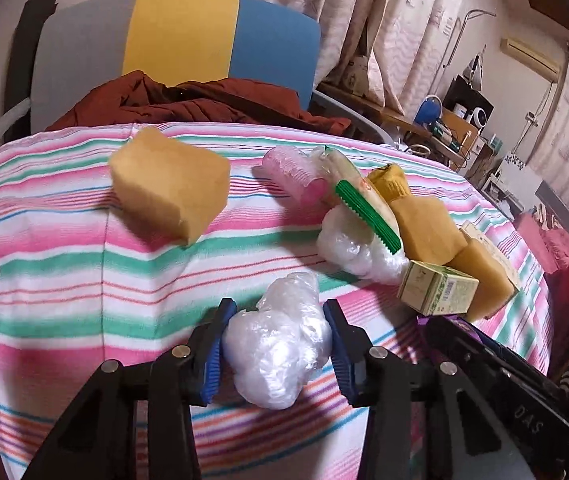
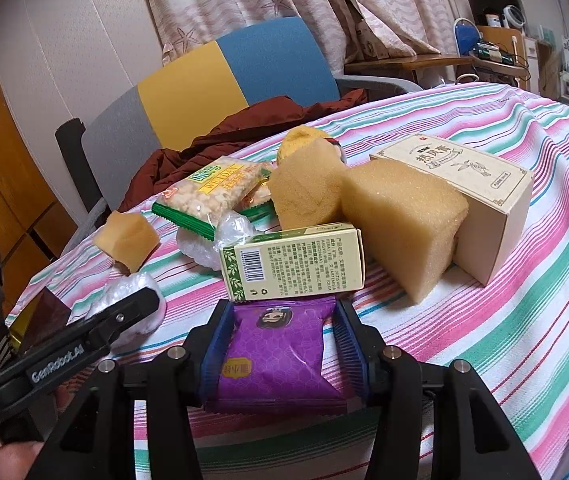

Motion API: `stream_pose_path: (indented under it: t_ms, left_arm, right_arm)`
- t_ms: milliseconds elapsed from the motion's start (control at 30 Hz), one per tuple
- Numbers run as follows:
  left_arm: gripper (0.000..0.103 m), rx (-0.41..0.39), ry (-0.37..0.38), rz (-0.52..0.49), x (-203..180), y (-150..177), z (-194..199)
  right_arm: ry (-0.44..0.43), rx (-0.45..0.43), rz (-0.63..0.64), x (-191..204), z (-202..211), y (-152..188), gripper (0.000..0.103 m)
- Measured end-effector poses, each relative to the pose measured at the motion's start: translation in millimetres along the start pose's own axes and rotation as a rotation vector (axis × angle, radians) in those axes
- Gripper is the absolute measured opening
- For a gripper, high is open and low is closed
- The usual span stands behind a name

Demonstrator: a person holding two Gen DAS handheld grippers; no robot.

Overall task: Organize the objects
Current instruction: 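Carry both items over the gold tray and open both tools to drop them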

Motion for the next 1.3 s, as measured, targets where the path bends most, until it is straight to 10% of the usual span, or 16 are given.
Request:
stream_pose_path:
  t_ms: [1100,1233,1300]
  left_arm:
    - [0.044,-0.014,0.109,0.047,17,68,50]
    - [0.044,-0.018,0.132,0.065,19,73,59]
    - [0.044,-0.02,0.139,0.075,21,74,62]
  right_arm:
    - [-0.04,0.081,0.022,45,27,33,0.04]
    - [-0.043,0.104,0.017,48,21,40,0.087]
    - [-0.043,0.088,0.039,52,21,42,0.09]
Point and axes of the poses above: each gripper's, at about its wrist camera, not at the fingertips, and z roughly against the way its jaws point, x to its left, y to its underside, the point moved 5 cm from there along -z, roughly the way its jaws point, and after that the axes turned 15 degrees about x, right-handed, at the moved point
